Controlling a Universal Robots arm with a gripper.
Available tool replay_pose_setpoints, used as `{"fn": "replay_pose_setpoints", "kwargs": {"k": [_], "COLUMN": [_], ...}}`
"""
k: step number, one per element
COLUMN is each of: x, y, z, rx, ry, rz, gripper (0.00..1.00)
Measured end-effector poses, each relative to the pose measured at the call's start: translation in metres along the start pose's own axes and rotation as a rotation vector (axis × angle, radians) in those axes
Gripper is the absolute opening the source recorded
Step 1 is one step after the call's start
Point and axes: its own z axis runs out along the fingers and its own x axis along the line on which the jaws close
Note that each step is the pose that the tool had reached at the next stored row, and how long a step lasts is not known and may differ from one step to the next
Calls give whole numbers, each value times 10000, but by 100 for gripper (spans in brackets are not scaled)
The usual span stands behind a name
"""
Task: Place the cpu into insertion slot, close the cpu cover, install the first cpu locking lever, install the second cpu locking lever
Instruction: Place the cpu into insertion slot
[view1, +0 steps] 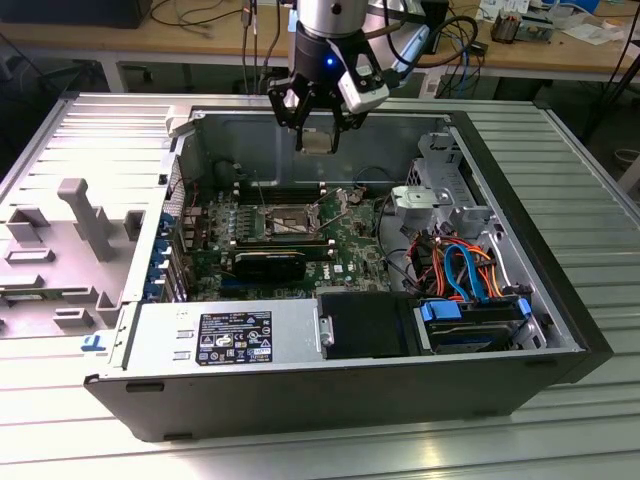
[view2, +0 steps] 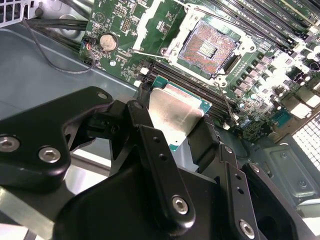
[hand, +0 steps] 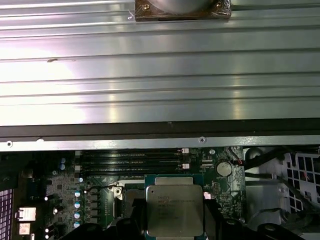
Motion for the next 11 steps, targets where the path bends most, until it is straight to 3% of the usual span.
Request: {"fn": "replay_pose_setpoints", "kwargs": {"k": [11], "x": [21], "y": [-35], "z": [23], "rx": [15], "ry": [1], "rz": [-1], "gripper": [55]}}
